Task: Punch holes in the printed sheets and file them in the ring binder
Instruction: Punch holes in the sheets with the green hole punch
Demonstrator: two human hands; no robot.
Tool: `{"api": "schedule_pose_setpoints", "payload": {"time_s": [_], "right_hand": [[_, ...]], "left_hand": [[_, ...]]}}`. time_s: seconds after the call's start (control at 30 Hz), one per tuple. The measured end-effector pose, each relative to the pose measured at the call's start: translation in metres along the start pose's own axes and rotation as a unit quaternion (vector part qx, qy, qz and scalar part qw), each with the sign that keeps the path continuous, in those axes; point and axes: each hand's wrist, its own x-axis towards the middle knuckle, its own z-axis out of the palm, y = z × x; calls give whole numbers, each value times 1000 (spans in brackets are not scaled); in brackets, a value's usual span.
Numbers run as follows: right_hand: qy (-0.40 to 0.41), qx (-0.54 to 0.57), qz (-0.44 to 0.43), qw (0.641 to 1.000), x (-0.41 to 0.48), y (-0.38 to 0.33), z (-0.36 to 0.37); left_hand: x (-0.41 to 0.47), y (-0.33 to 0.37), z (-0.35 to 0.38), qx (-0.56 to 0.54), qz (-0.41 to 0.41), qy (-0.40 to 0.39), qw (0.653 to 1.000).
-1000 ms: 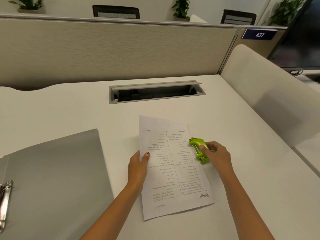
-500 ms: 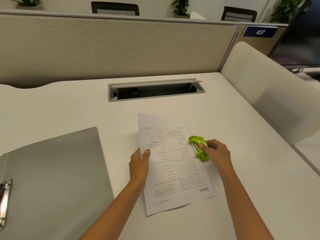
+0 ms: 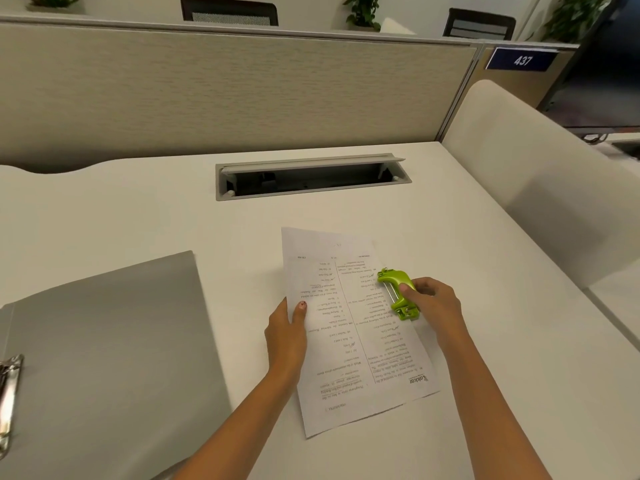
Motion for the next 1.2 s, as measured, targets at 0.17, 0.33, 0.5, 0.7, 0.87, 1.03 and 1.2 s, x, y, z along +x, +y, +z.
{"api": "schedule_pose_setpoints", "payload": {"time_s": [0.17, 0.33, 0.5, 0.7, 0.87, 1.03, 1.2], "right_hand": [[-3, -2, 3, 1000, 0, -1, -1], [-1, -9, 1, 1000, 3, 1, 0], [10, -50, -3, 999, 3, -3, 2], [16, -160, 25, 987, 8, -16, -1], [-11, -190, 56, 980, 18, -30, -4], [-30, -204, 103, 973, 33, -38, -4], [-72, -232, 142, 960, 55, -37, -2]], "left_hand": [[-1, -5, 0, -1, -9, 1, 1000], [8, 0, -4, 18, 3, -7, 1000], [9, -1, -2, 24, 1, 0, 1000], [9, -2, -3, 31, 1, -3, 1000], [9, -2, -2, 40, 2, -2, 999], [9, -2, -2, 36, -1, -6, 999], [9, -2, -3, 39, -4, -10, 999]]}}
